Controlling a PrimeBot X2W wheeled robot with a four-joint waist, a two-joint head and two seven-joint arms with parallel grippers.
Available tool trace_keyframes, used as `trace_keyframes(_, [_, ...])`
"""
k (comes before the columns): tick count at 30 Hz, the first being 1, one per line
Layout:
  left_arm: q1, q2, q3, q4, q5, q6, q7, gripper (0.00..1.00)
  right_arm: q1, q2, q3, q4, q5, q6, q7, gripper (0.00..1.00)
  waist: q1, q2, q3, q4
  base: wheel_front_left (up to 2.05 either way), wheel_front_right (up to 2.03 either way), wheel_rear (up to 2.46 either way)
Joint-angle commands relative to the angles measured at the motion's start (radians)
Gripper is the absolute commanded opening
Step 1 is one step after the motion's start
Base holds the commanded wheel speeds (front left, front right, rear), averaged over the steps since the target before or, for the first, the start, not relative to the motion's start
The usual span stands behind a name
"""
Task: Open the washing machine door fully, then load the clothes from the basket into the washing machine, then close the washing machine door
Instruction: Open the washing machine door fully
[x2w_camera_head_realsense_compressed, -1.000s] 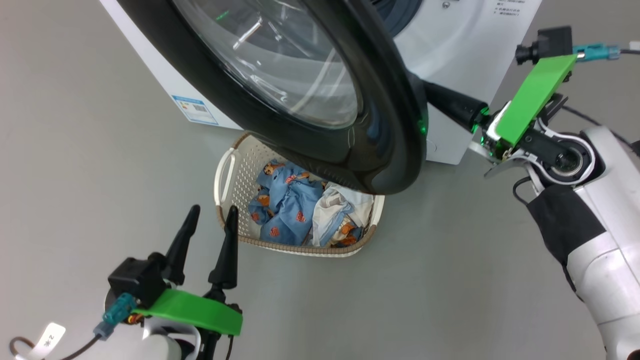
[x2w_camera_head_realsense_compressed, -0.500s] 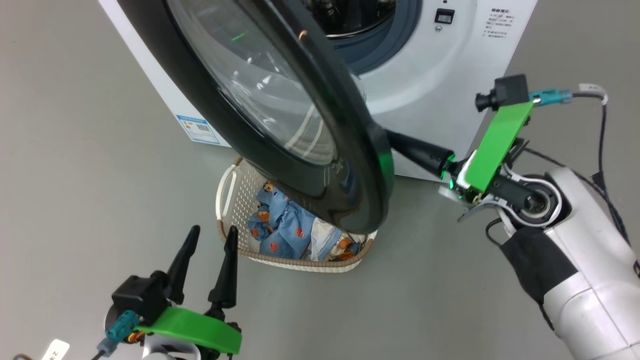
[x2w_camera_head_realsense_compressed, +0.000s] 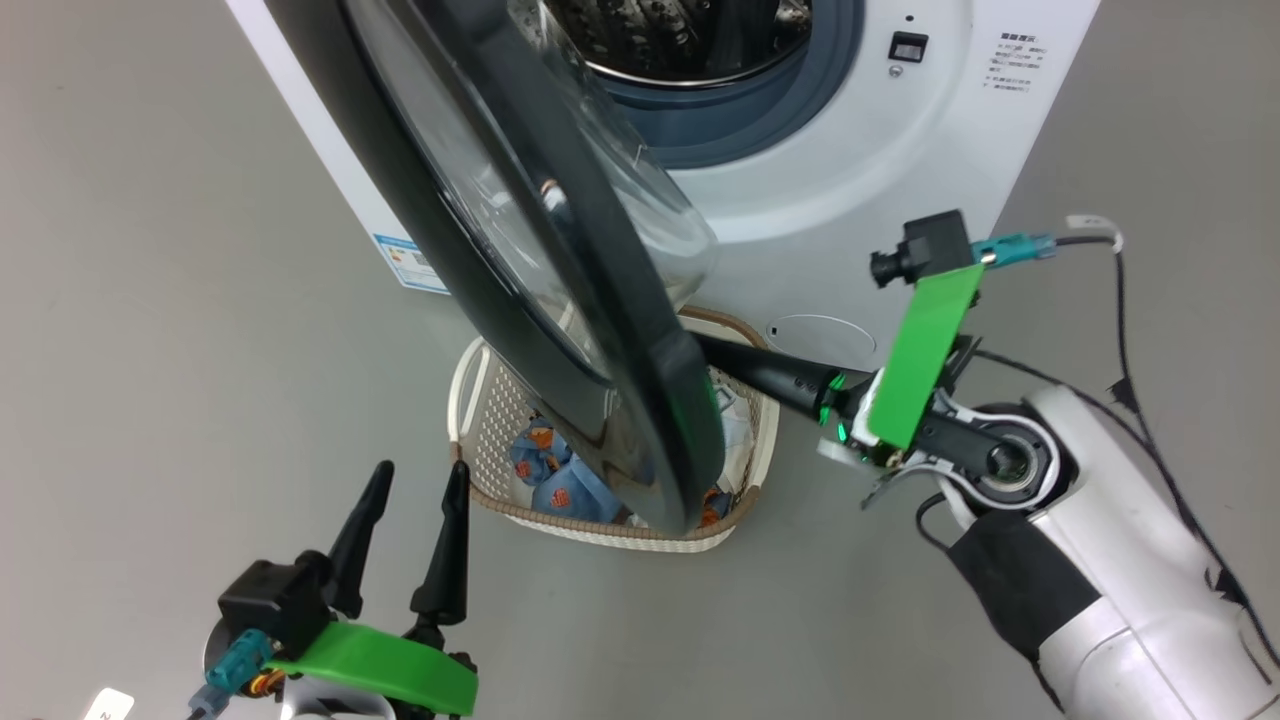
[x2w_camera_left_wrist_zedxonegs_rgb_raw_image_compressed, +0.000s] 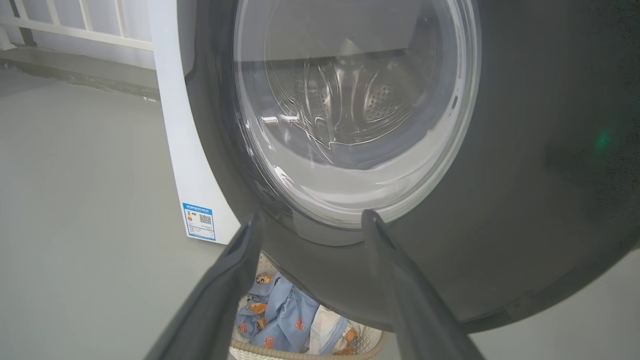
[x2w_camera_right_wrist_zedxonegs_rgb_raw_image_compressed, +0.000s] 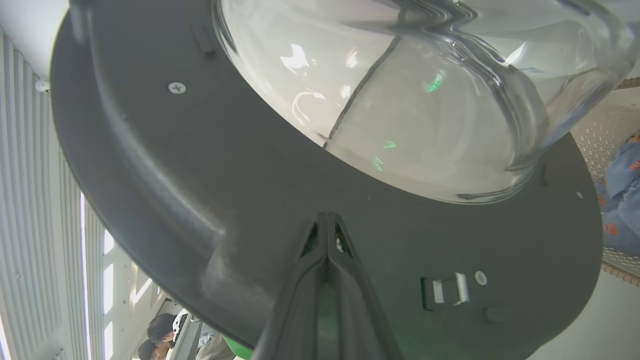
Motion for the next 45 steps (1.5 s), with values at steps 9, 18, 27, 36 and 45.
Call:
trace_keyframes(9, [0.004, 0.017, 0.039, -0.025, 0.011, -0.003, -0.006, 1.0, 0.036, 0.077, 0.05, -0.041, -0.002, 0.003, 0.005, 0.0, 0.0, 0.0, -0.006, 0.017, 0.0, 0.0, 0.0])
trace_keyframes(18, [0.003, 0.016, 0.048, -0.027, 0.01, -0.003, -0.006, 1.0, 0.042, 0.1, 0.066, -0.036, -0.011, 0.003, -0.013, 0.0, 0.0, 0.0, -0.008, 0.016, 0.0, 0.0, 0.0])
trace_keyframes(27, [-0.004, 0.028, 0.049, -0.01, -0.004, -0.003, -0.006, 1.0, 0.069, 0.061, 0.061, -0.03, -0.062, 0.003, -0.098, 1.0, 0.0, 0.0, -0.026, -0.016, 0.0, 0.0, 0.0])
trace_keyframes(36, [0.008, 0.051, 0.056, 0.005, -0.014, -0.003, -0.006, 1.0, 0.128, -0.003, 0.07, -0.024, -0.093, 0.003, -0.2, 1.0, 0.0, 0.0, -0.058, -0.061, 0.0, 0.0, 0.0])
trace_keyframes(45, [0.032, 0.07, 0.072, 0.009, -0.015, -0.003, -0.006, 1.0, 0.187, -0.076, 0.075, -0.023, -0.113, 0.003, -0.324, 1.0, 0.0, 0.0, -0.082, -0.101, 0.0, 0.0, 0.0])
